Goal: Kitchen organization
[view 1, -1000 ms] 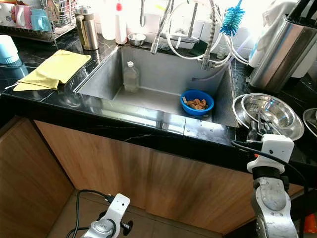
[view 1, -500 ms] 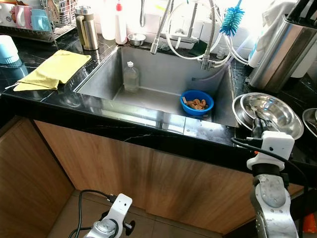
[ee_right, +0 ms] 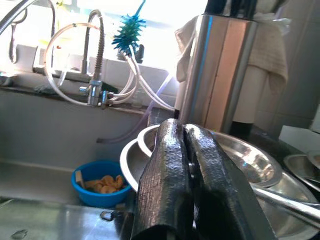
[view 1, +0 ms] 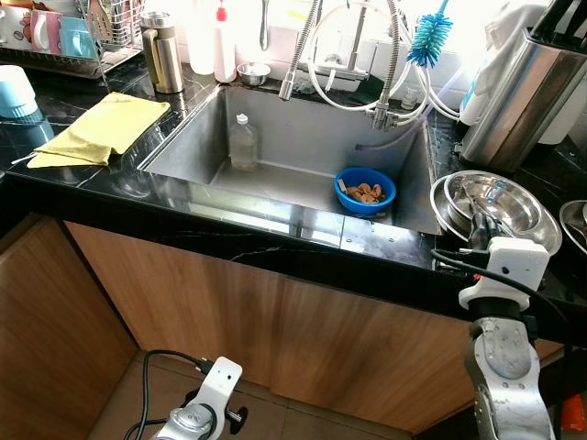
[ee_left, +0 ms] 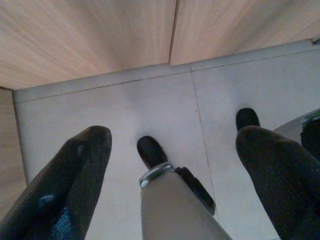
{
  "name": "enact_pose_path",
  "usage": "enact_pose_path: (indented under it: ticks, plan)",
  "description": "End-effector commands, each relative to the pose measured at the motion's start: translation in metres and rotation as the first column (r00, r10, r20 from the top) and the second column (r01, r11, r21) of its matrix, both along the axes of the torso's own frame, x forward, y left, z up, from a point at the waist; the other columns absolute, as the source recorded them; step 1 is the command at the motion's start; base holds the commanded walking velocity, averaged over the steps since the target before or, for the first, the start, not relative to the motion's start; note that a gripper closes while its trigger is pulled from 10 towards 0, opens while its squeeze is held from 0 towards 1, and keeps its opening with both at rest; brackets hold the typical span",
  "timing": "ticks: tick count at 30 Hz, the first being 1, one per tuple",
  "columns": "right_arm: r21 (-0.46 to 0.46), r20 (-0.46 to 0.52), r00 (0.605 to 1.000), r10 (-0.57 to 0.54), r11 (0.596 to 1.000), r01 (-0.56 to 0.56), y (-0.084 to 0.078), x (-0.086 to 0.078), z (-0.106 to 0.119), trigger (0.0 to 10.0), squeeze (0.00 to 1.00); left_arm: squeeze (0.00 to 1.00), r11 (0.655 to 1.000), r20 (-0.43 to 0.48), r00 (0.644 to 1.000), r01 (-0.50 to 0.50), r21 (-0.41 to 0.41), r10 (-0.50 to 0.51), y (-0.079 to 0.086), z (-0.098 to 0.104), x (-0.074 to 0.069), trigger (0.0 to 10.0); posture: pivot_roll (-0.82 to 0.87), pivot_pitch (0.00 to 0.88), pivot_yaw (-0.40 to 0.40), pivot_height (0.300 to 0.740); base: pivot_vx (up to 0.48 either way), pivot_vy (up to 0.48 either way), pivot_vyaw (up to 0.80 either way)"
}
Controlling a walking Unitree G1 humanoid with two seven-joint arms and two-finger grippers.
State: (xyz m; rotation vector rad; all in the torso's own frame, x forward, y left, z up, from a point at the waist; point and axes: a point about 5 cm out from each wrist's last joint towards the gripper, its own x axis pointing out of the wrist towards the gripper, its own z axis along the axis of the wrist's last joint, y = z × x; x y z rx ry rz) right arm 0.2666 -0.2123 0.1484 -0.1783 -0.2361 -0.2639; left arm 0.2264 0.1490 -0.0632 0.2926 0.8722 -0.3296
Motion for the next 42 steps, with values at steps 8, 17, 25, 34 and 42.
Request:
enact_pose_path:
  ticks: [8,17,25,34,42]
  plan:
    - [-0.025,0.096,0.994,-0.043,0.999,0.046,-0.008,0.000,0.024,10.0,0.00,0.00,1.000,0.005,1.000,0.000,-0.008,0.000,-0.002,0.000,0.001,10.0,0.13,0.049,-0.113,0.740,0.000,0.000,0.00]
    - [-0.035,0.119,0.988,0.097,0.995,-0.094,0.003,0.010,0.039,10.0,0.00,0.00,1.000,0.021,1.000,-0.001,-0.013,0.002,-0.007,0.002,0.003,10.0,0.12,0.050,-0.112,0.740,0.000,0.000,0.00]
    - [-0.038,0.107,0.966,0.234,0.972,-0.231,0.013,0.021,0.049,10.0,0.00,0.00,1.000,0.025,1.000,-0.005,-0.010,0.005,-0.005,0.002,0.004,10.0,0.12,0.050,-0.112,0.740,0.000,0.000,0.00]
    - [0.024,0.035,0.943,0.331,0.943,-0.332,0.011,0.051,0.056,10.0,0.00,0.00,1.000,0.017,1.000,-0.014,0.003,0.014,0.004,0.002,0.002,10.0,0.12,0.050,-0.111,0.740,0.000,0.000,0.00]
    - [0.138,-0.050,0.922,0.384,0.917,-0.375,0.015,0.073,0.059,10.0,0.00,0.00,1.000,0.008,1.000,-0.016,0.006,0.016,0.001,-0.001,-0.001,10.0,0.12,0.055,-0.109,0.740,0.000,0.000,0.00]
